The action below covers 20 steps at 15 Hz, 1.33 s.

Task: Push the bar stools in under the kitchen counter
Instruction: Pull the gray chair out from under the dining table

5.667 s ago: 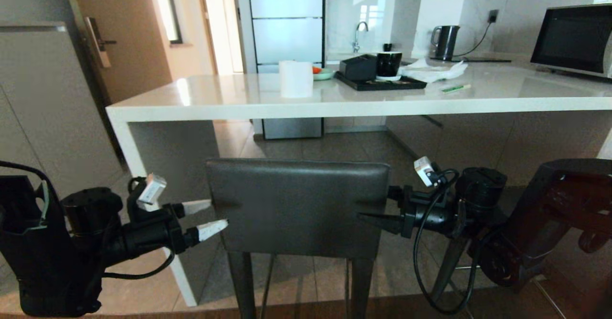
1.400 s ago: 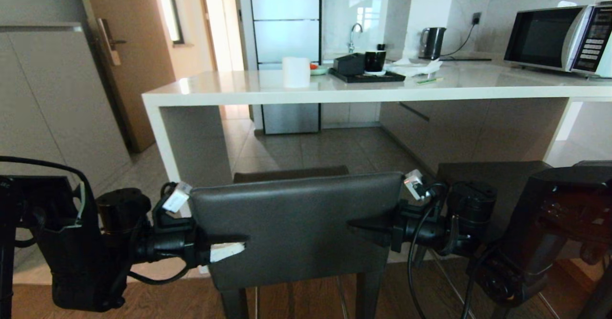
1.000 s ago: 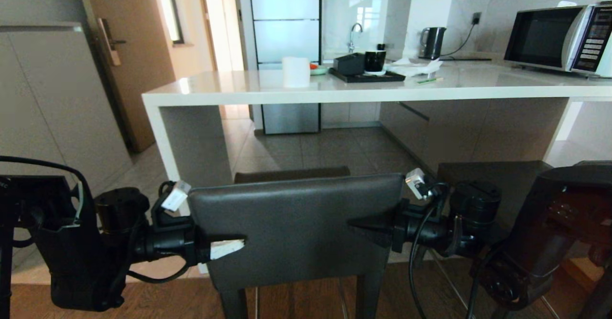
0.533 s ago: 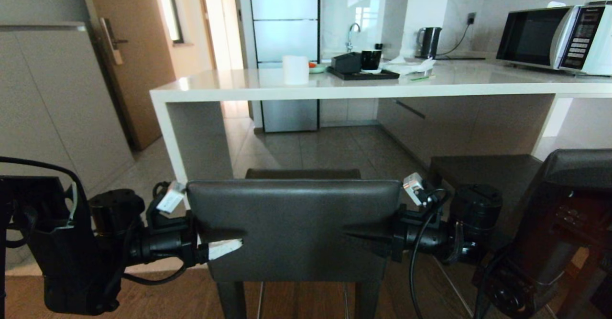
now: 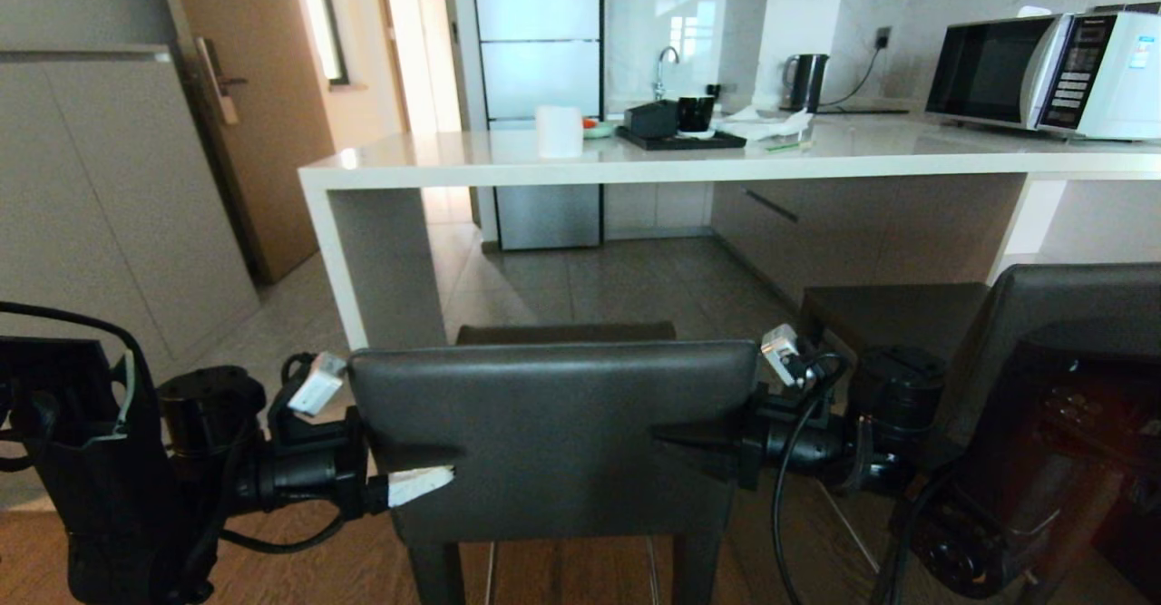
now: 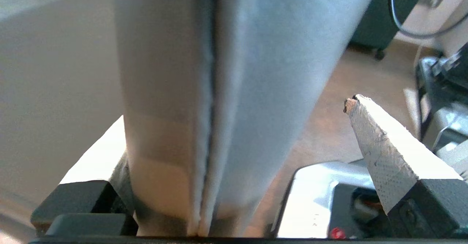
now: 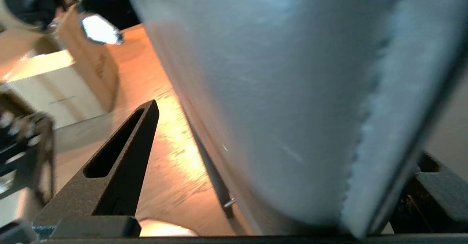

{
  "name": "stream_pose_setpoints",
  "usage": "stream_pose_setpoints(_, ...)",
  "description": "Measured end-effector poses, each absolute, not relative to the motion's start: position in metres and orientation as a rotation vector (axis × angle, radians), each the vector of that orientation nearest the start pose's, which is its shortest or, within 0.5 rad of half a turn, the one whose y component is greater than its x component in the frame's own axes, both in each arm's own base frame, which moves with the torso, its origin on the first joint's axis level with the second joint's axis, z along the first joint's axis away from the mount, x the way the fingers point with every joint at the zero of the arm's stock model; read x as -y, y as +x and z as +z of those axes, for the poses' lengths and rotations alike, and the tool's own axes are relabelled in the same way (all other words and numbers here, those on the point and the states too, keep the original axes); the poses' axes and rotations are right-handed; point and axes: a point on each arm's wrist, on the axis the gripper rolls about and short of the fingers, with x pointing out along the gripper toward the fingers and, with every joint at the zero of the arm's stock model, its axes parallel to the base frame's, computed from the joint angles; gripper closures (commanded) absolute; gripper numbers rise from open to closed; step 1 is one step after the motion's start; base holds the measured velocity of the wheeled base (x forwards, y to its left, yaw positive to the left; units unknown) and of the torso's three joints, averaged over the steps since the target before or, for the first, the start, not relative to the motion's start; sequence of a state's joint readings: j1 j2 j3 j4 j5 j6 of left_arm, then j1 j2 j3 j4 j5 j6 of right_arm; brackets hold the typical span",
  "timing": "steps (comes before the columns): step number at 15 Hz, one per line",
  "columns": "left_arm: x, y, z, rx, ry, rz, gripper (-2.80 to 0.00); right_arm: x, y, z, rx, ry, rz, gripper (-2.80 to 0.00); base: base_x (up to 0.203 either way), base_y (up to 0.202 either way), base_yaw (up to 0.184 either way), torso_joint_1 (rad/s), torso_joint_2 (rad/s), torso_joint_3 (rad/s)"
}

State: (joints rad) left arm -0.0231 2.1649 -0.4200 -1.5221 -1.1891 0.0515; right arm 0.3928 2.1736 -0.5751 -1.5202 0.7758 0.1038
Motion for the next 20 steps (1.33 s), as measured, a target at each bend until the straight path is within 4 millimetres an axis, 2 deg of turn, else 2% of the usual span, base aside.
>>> stream_pose_setpoints(4,0.002,0.299,0.042,-0.156,-0.084,-1.139,-2.8,-0.169,0.302,0.061,-0.125,0.1,1.189,-2.8,0.0,0.0,0.0,0.0,0.0,0.0)
stream_pose_setpoints(8,-0.005,0.299,0.042,-0.156,-0.083,-1.118,-2.8,-0.179,0.301,0.059,-0.129,0.1,1.199,-2.8,0.0,0.0,0.0,0.0,0.0,0.0)
stream_pose_setpoints(12,-0.006,0.298,0.042,-0.157,-0.086,-1.114,-2.8,-0.176,0.302,0.058,-0.135,0.103,1.189,-2.8,0.0,0.0,0.0,0.0,0.0,0.0)
stream_pose_setpoints(14,-0.014,0.298,0.042,-0.156,-0.088,-1.087,-2.8,-0.17,0.303,0.058,-0.141,0.105,1.173,-2.8,0.0,0.0,0.0,0.0,0.0,0.0)
stream_pose_setpoints(18,-0.028,0.297,0.042,-0.151,-0.088,-1.041,-2.8,-0.143,0.311,0.063,-0.128,0.108,1.102,-2.8,0.0,0.0,0.0,0.0,0.0,0.0)
stream_pose_setpoints(20,-0.034,0.295,0.043,-0.147,-0.087,-1.022,-2.8,-0.137,0.308,0.069,-0.12,0.108,1.09,-2.8,0.0,0.0,0.0,0.0,0.0,0.0)
